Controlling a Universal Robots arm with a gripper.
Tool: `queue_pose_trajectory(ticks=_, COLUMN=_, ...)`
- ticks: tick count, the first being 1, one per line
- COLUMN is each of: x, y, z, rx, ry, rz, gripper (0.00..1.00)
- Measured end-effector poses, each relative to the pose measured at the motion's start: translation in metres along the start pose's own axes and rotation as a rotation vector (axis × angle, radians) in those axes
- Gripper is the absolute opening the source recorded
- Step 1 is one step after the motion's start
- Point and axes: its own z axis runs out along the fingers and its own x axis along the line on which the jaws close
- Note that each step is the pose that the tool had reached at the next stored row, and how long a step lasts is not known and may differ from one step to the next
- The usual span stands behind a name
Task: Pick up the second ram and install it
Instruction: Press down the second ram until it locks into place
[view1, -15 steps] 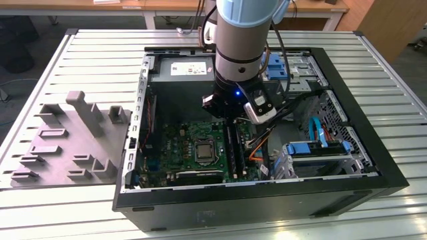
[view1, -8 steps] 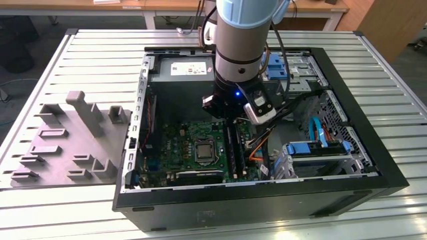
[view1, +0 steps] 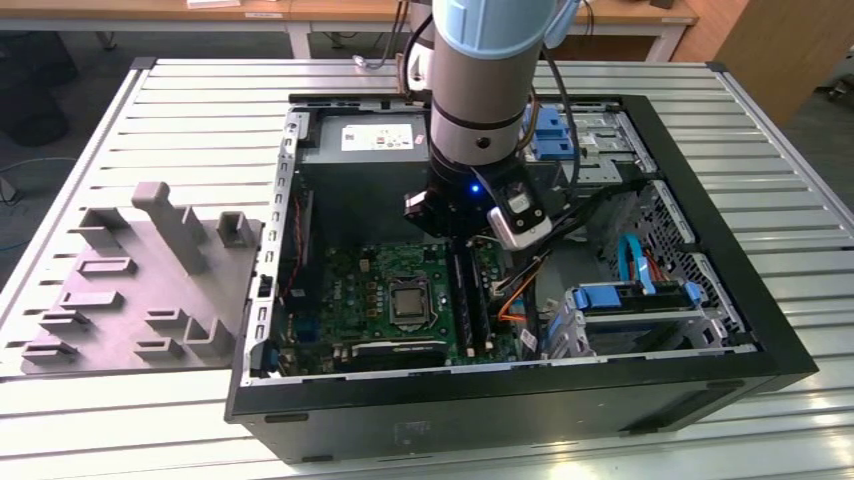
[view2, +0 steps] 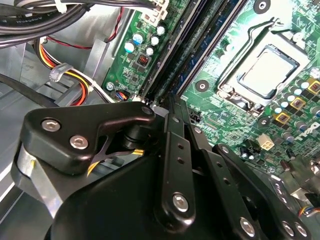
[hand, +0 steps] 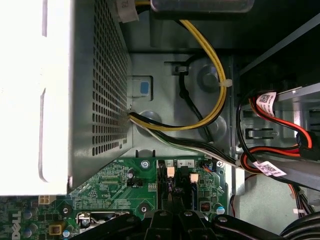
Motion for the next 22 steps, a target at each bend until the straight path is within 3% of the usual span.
queue_pose_trajectory(ticks=22, x=0.0001, y=-0.0002, z=0.0031, rx=0.0001, ry=0.0001, rz=0.0, gripper=0.11)
